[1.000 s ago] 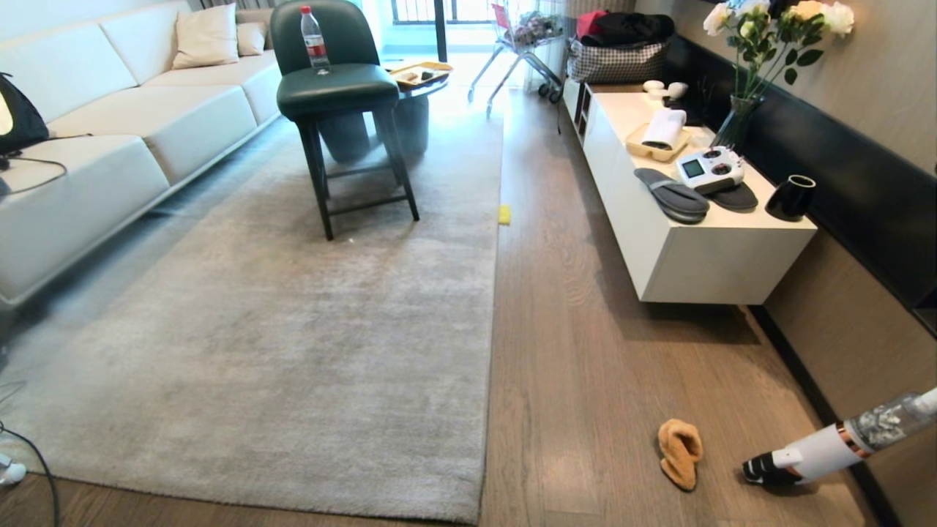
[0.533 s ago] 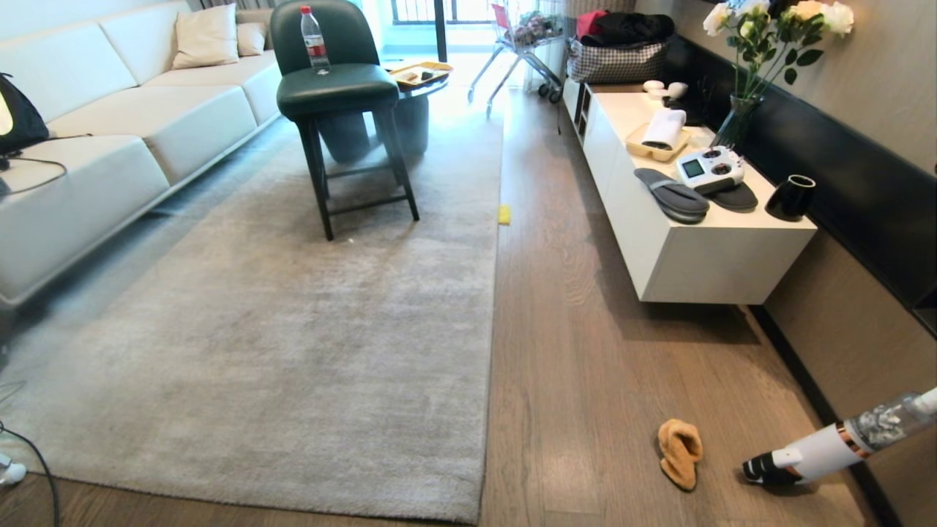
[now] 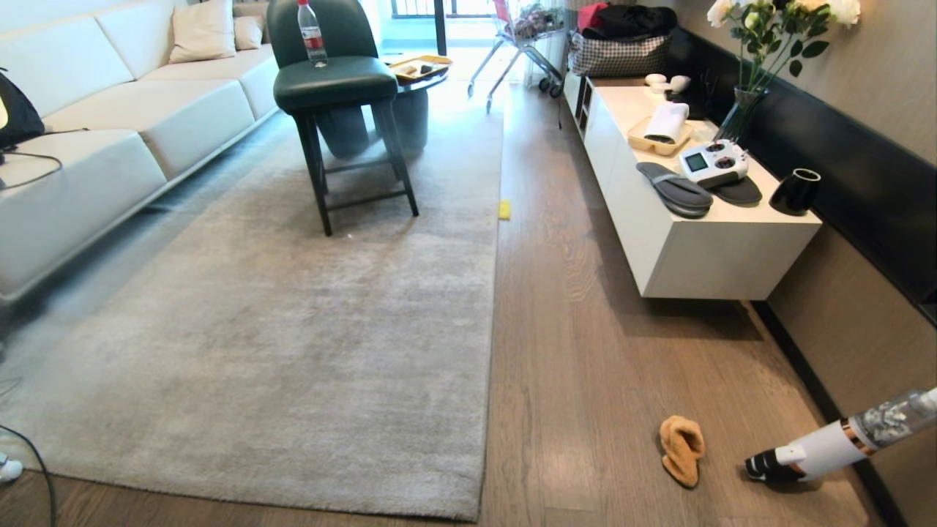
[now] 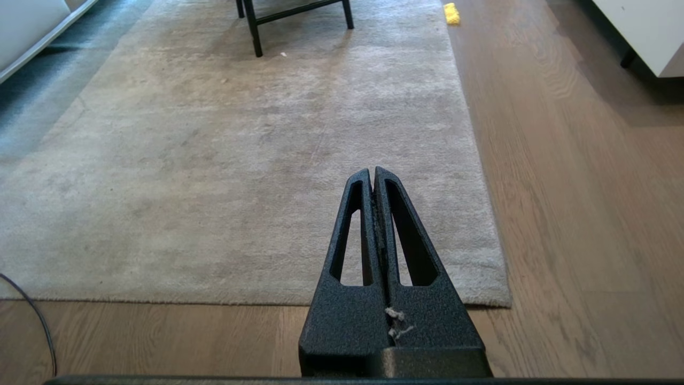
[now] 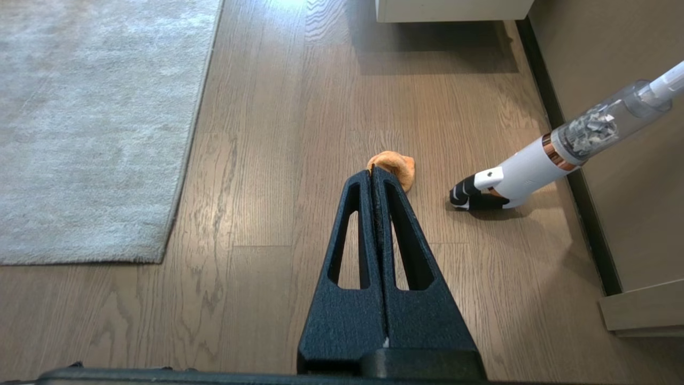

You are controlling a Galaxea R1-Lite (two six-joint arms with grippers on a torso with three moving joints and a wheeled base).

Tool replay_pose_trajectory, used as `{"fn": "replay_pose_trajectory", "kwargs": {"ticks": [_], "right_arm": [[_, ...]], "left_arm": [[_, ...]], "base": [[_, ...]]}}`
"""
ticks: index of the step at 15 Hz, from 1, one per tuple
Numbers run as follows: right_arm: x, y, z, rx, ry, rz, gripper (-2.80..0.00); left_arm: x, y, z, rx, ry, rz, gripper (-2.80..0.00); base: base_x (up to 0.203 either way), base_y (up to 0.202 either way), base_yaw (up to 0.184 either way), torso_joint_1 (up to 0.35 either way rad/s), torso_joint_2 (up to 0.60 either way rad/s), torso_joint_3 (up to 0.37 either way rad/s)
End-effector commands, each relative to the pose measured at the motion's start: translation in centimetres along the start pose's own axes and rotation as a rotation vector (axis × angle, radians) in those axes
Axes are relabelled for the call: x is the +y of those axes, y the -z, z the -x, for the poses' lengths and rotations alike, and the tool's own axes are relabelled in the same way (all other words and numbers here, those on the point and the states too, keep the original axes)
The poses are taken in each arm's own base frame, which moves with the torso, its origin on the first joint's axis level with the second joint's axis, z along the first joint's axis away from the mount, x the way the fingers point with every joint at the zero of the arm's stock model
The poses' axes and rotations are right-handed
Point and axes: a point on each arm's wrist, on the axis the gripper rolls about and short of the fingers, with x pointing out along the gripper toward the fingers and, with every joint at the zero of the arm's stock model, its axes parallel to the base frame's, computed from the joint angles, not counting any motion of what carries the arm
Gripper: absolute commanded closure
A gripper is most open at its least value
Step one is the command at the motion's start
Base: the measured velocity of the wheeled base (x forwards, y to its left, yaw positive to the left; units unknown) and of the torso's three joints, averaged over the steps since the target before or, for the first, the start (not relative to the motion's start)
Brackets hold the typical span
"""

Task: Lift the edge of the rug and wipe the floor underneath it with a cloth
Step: Lift up the carpet

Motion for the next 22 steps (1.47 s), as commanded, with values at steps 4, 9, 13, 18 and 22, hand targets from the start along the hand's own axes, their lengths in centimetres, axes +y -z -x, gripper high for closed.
{"fn": "replay_pose_trajectory", "kwargs": {"ticks": [4,9,13,18,22], "right_arm": [[0.0,0.0,0.0,-0.001,0.0,0.0,0.0],[0.0,0.0,0.0,-0.001,0.0,0.0,0.0],[0.0,0.0,0.0,-0.001,0.0,0.0,0.0],[0.0,0.0,0.0,-0.001,0.0,0.0,0.0],[0.0,0.0,0.0,-0.001,-0.001,0.0,0.0]], "left_arm": [[0.0,0.0,-0.01,0.001,0.0,0.0,0.0],[0.0,0.0,-0.01,0.001,0.0,-0.002,0.0],[0.0,0.01,-0.01,0.002,0.0,0.002,0.0],[0.0,0.01,-0.01,0.002,-0.002,0.007,0.0],[0.0,0.01,-0.01,0.002,-0.002,0.048,0.0]], "base": [[0.0,0.0,0.0,0.0,0.0,0.0],[0.0,0.0,0.0,0.0,0.0,0.0],[0.0,0.0,0.0,0.0,0.0,0.0],[0.0,0.0,0.0,0.0,0.0,0.0],[0.0,0.0,0.0,0.0,0.0,0.0]]}}
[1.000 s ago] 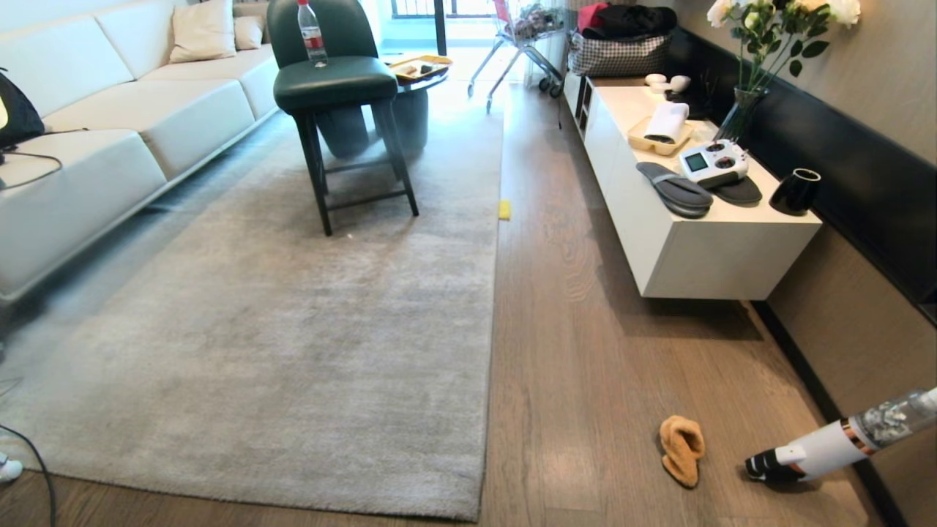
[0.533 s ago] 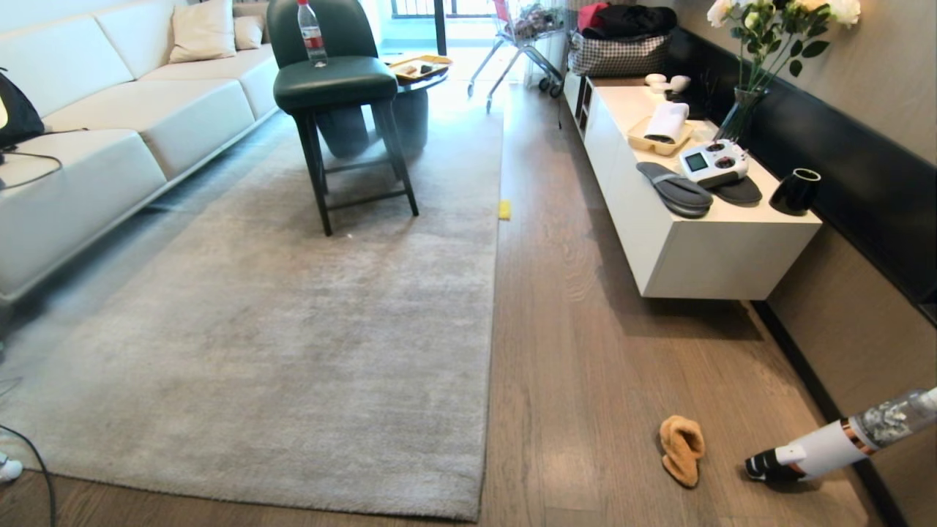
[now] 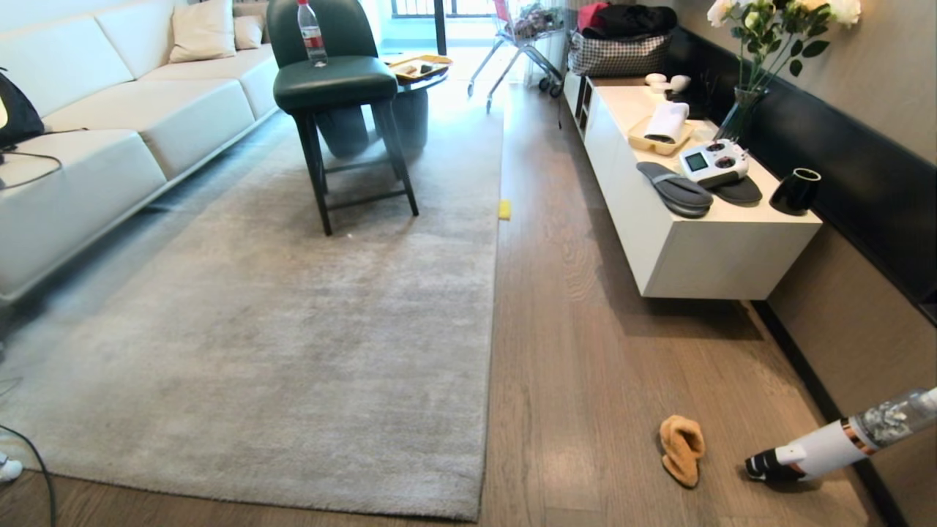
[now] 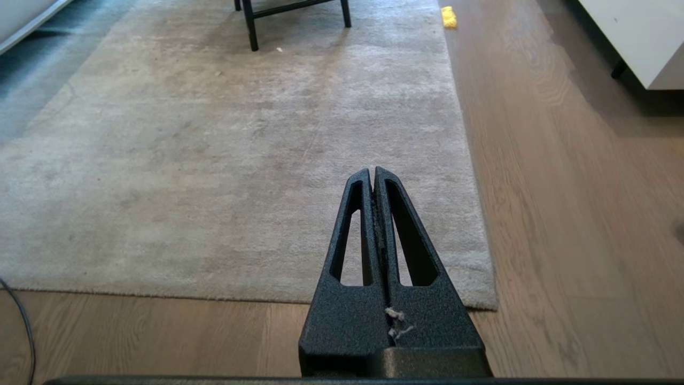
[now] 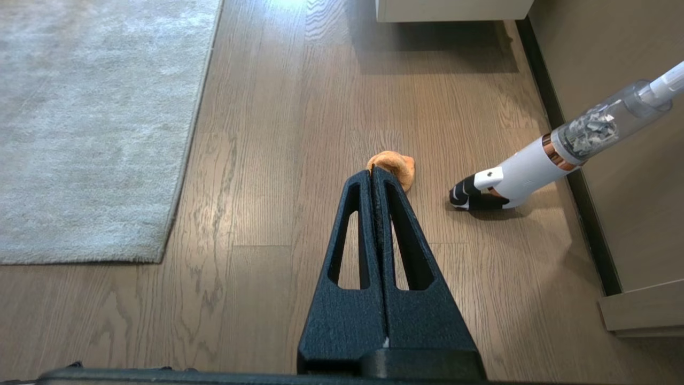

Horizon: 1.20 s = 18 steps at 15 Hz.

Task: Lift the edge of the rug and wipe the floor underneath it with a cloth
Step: Lift up the carpet

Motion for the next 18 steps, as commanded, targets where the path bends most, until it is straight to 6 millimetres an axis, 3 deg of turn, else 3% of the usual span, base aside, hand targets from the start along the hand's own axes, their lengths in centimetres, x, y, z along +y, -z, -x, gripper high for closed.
{"fn": "replay_pose_trajectory", "kwargs": {"ticks": [1,18], "right_arm": [[0.0,0.0,0.0,-0.001,0.0,0.0,0.0],[0.0,0.0,0.0,-0.001,-0.001,0.0,0.0]], "left_arm": [[0.0,-0.01,-0.01,0.0,0.0,0.004,0.0],[-0.02,-0.01,-0.01,0.0,0.008,0.005,0.0]], "base": [[0.0,0.0,0.0,-0.002,0.0,-0.08],[0.0,0.0,0.0,0.004,0.0,-0.19]]}}
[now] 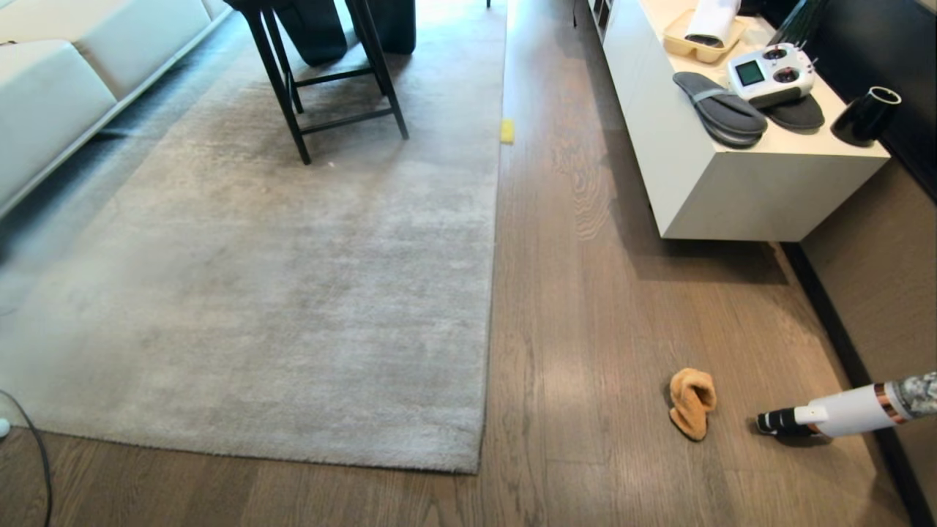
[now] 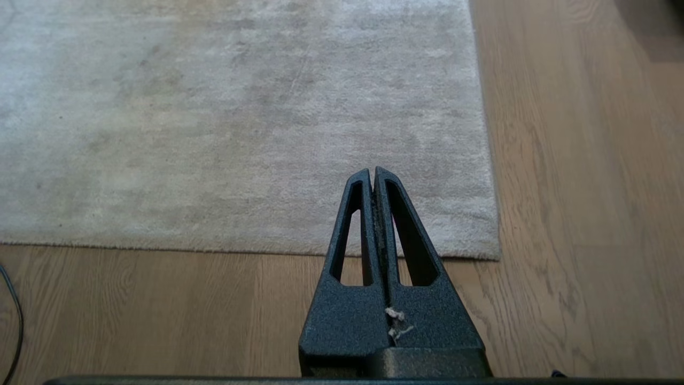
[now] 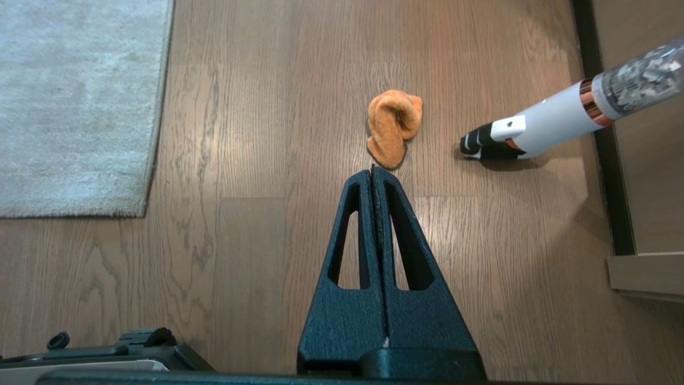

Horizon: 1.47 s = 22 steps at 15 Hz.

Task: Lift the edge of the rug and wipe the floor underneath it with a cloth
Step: Lift up the carpet

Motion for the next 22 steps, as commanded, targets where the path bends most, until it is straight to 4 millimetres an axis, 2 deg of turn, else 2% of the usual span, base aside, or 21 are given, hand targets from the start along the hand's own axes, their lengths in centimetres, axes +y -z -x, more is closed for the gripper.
{"fn": "replay_pose_trajectory", "kwargs": {"ticks": [1,22], "right_arm": [[0.0,-0.01,0.0,0.0,0.001,0.0,0.0],[0.0,0.0,0.01,-0.002,0.001,0.0,0.0]], "left_arm": [[0.0,0.0,-0.01,0.001,0.0,0.0,0.0],[0.0,-0.01,0.0,0.001,-0.002,-0.042,0.0]], "base": [[0.0,0.0,0.0,0.003,0.0,-0.196],[0.0,0.0,0.0,0.003,0.0,-0.198]]}}
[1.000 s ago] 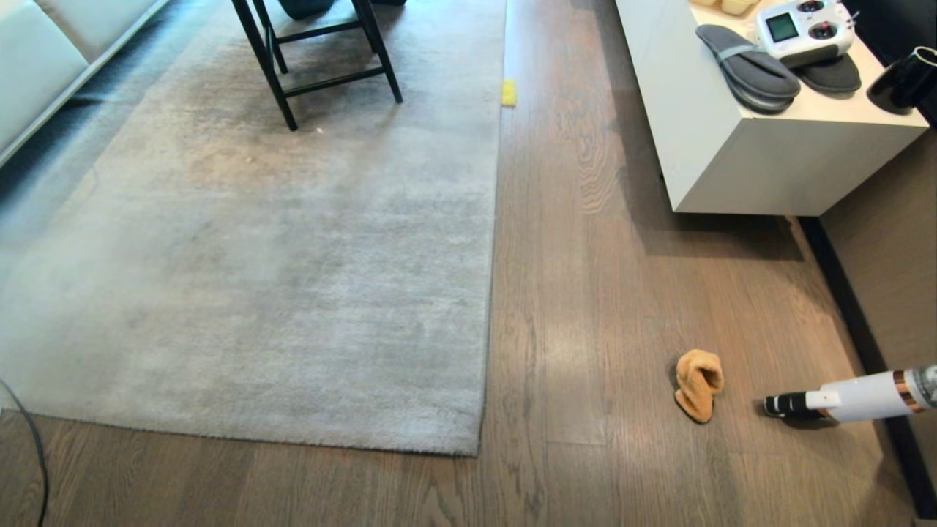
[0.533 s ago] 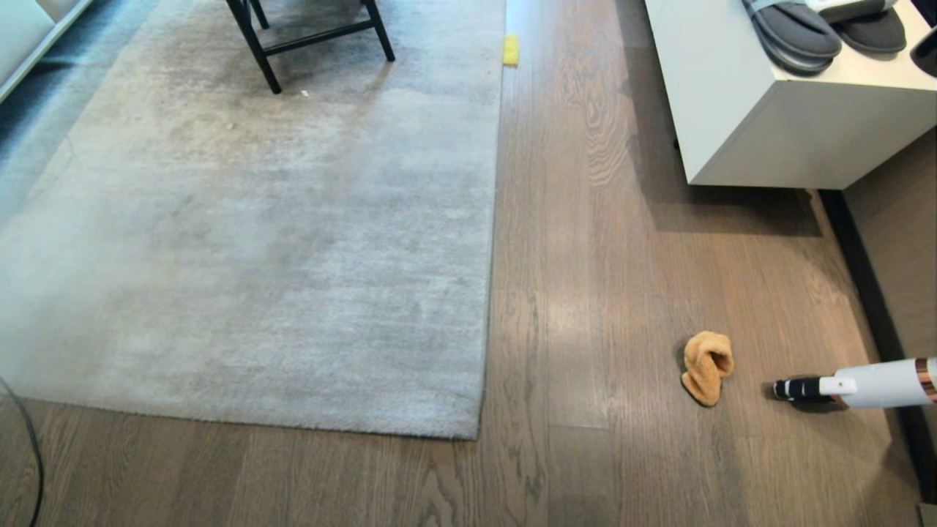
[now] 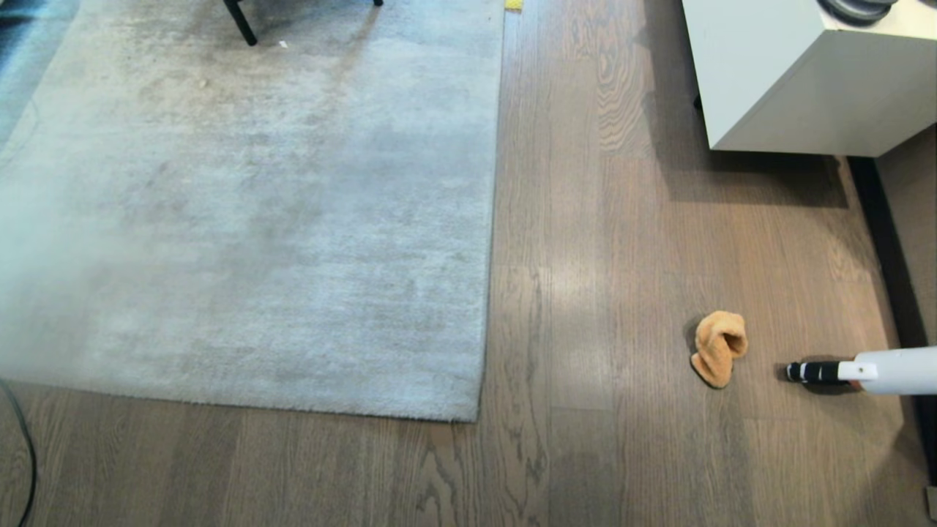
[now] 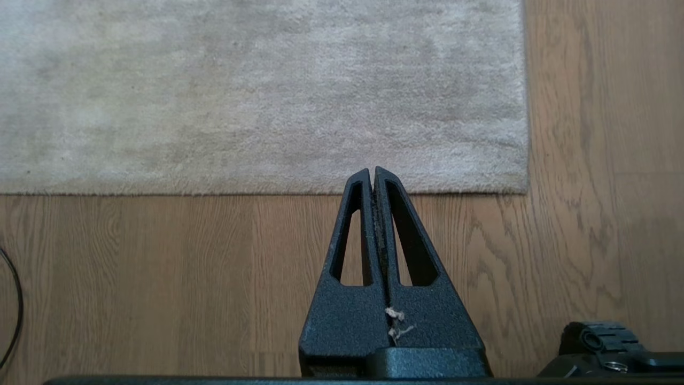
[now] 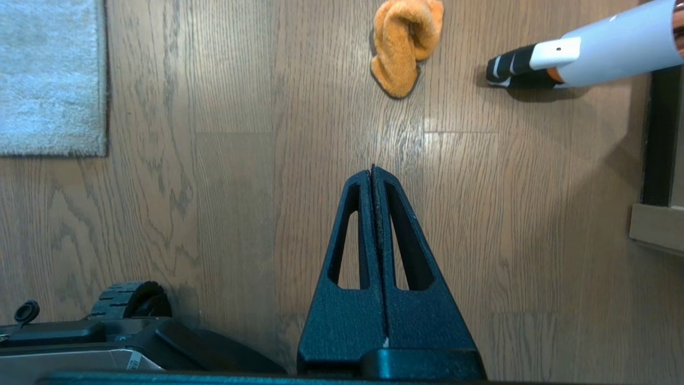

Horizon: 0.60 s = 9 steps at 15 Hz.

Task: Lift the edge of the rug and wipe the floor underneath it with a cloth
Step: Lift up the carpet

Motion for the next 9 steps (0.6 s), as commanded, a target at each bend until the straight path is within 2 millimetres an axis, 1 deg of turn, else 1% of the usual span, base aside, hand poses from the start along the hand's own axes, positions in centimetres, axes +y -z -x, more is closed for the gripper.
{"fn": "replay_pose_trajectory", "kwargs": {"ticks": [1,9], "right_arm": [[0.0,0.0,0.01,-0.002,0.0,0.0,0.0],[0.0,0.0,0.0,-0.001,0.0,0.0,0.0]], "left_arm": [[0.0,-0.04,0.0,-0.001,0.001,0.003,0.0],[0.01,0.0,-0.01,0.001,-0.003,0.008,0.0]], "base": [[0.0,0.0,0.0,0.003,0.0,-0.194],[0.0,0.0,0.0,0.003,0.0,-0.197]]}}
